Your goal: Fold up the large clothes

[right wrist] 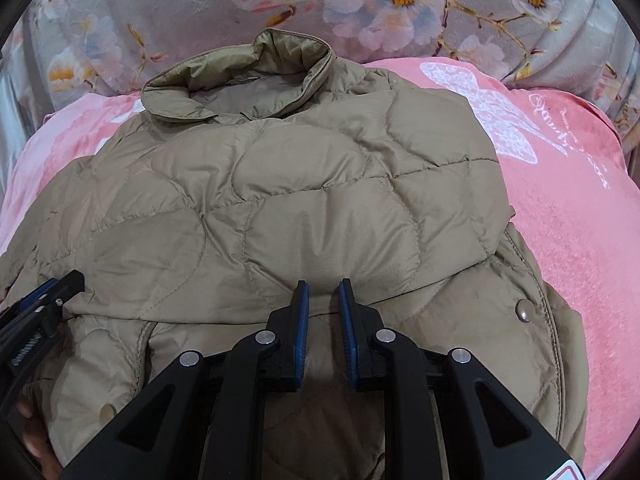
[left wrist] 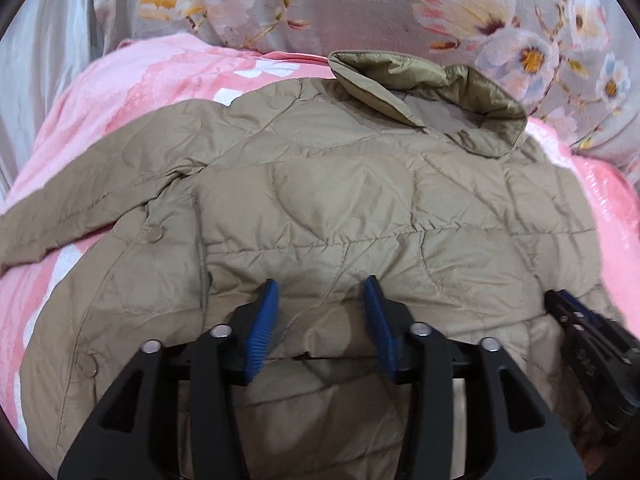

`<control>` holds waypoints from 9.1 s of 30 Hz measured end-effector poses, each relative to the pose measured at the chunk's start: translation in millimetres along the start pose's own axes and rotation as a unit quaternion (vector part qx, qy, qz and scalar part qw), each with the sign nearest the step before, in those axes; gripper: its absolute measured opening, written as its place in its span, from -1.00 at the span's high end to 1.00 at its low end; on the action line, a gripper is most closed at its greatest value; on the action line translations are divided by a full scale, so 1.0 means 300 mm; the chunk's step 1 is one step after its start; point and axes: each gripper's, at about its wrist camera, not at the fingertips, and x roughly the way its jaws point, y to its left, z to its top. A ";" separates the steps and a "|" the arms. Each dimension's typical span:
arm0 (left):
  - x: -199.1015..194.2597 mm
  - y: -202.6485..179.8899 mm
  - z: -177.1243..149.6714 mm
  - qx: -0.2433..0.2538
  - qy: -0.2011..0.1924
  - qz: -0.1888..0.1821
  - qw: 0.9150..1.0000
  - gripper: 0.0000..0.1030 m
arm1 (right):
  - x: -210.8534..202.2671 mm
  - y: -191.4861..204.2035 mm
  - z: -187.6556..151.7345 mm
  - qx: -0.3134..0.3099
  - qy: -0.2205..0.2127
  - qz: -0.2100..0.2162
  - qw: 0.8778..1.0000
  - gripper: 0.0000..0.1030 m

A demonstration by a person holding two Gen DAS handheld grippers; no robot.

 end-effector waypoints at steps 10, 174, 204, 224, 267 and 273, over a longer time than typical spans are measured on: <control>-0.311 0.796 -0.024 -0.218 -0.042 0.057 0.973 -0.86 | -0.196 0.025 -0.064 0.002 -0.022 0.012 1.000 0.20; 0.237 -0.051 0.223 0.096 -0.012 0.088 0.991 0.85 | 0.073 0.142 0.117 -0.044 -0.025 -0.004 0.999 0.72; 0.151 0.056 0.340 0.068 0.018 -0.024 0.997 0.26 | -0.007 0.016 0.162 -0.016 0.031 0.095 0.995 0.12; 0.376 -0.057 0.598 -0.038 0.068 -0.164 0.983 0.88 | 0.193 -0.076 0.484 0.149 -0.028 0.200 0.968 0.94; 0.354 -0.036 0.914 -0.089 -0.001 -0.099 0.991 0.61 | 0.179 -0.050 0.786 0.139 -0.086 0.101 0.981 0.83; 0.500 -0.123 0.831 -0.050 0.070 -0.097 0.992 0.66 | 0.359 0.006 0.731 0.107 0.003 0.118 0.987 0.79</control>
